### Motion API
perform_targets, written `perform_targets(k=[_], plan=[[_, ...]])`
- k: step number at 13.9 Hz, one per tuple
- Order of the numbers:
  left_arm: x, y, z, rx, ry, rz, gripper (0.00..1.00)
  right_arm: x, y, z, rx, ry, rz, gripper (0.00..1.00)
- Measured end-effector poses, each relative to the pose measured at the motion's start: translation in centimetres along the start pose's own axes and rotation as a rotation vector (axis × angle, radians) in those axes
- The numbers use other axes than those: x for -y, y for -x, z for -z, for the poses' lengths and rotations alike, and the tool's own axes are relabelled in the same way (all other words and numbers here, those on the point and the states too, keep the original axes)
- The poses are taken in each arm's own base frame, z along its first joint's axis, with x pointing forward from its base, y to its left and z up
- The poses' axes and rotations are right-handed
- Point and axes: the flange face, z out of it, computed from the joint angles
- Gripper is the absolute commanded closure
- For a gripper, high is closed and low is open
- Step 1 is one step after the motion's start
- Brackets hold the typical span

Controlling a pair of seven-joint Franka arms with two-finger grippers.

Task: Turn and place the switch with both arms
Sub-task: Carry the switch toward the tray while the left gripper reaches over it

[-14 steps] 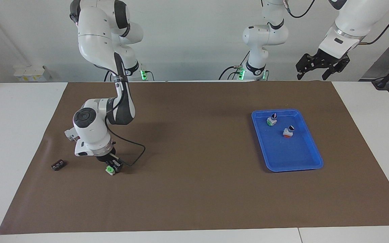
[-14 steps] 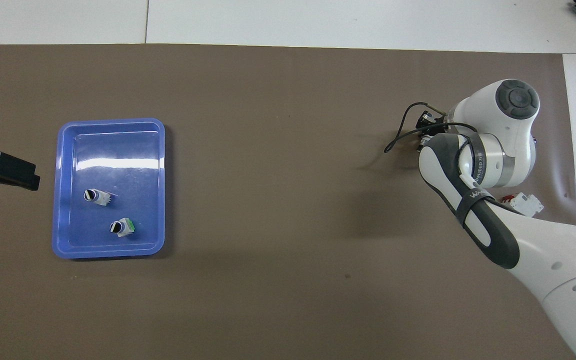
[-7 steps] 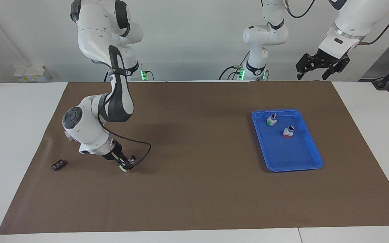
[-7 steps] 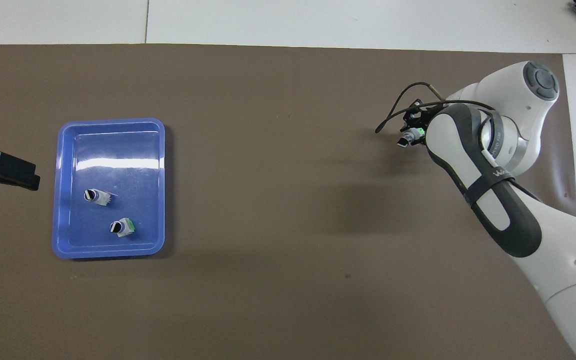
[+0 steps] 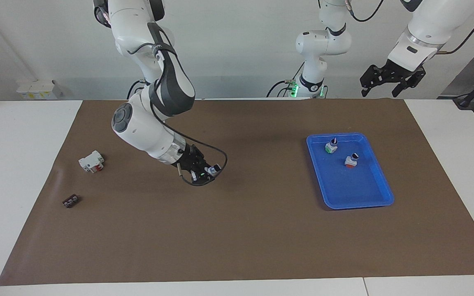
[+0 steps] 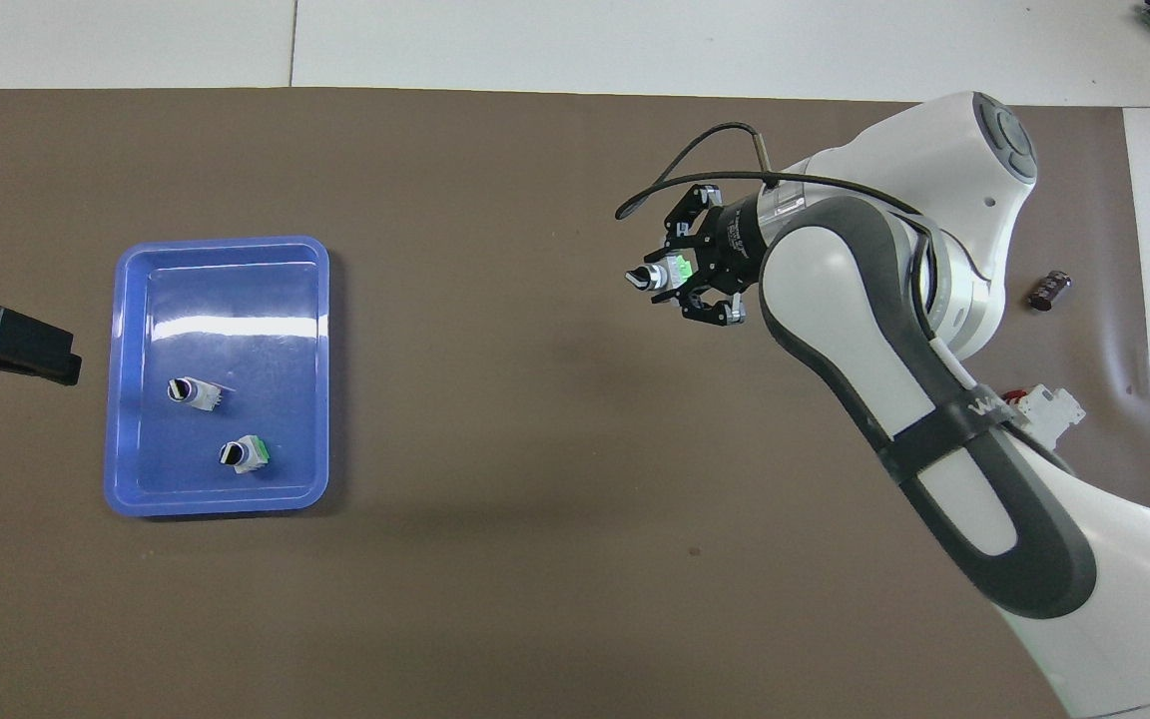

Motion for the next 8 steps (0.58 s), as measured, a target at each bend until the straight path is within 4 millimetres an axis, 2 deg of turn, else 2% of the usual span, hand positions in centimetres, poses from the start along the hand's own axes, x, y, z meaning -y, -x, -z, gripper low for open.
perform_targets(k=[4, 8], plan=[[-0.3, 0.5, -0.1, 0.026, -0.001, -0.005, 0.00, -1.6, 8.0, -2.0, 0.063, 0.043, -0.068, 1.00], [-1.2, 1.1, -0.1, 0.049, -0.002, 0.008, 0.00, -3.0, 14.0, -2.4, 0.109, 0.040, -0.154, 1.00]])
